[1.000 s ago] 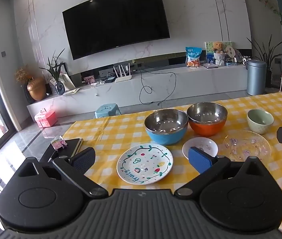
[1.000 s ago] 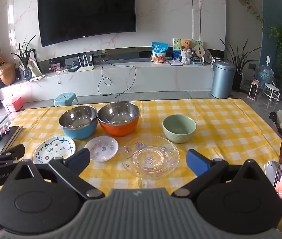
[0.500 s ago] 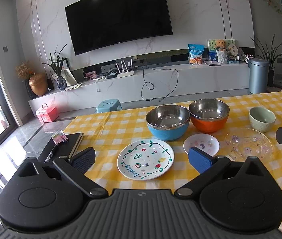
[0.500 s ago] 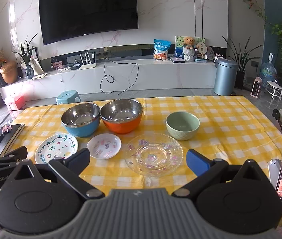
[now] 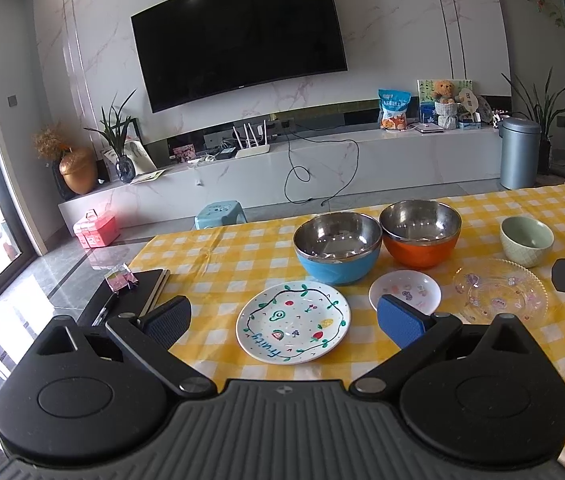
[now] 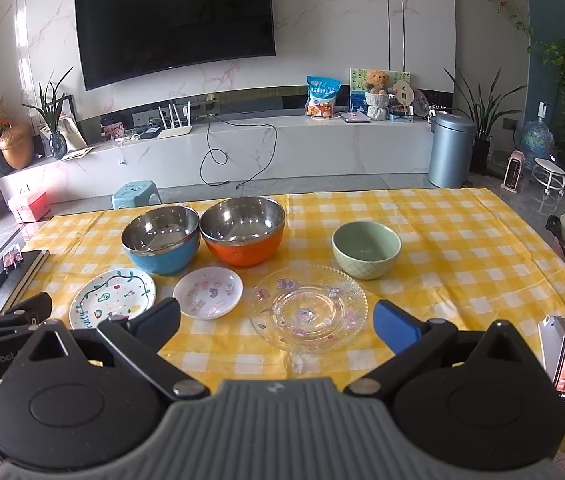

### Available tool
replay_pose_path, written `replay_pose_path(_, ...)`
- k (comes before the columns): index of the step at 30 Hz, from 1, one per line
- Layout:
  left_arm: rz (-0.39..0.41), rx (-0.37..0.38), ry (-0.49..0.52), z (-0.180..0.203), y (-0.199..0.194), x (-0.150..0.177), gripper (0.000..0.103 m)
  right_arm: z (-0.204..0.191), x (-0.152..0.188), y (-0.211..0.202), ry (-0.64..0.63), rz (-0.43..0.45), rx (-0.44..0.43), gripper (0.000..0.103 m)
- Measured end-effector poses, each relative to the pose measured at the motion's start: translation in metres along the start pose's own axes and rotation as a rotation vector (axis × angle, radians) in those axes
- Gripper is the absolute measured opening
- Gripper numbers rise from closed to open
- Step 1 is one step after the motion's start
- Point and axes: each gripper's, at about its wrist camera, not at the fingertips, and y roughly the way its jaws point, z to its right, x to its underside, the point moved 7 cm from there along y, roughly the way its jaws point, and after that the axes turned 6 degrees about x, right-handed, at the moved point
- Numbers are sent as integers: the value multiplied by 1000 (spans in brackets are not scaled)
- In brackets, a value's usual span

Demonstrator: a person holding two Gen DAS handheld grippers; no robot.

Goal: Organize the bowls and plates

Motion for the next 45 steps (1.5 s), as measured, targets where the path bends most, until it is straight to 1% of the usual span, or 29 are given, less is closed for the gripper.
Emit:
replay_pose_path(15, -5, 13, 7, 5, 2, -2, 103, 0, 2, 5, 8, -16, -6, 101)
replay_pose_path(45, -5, 12, 7, 5, 3, -1, 103, 1, 5, 8, 18, -28, -4, 101)
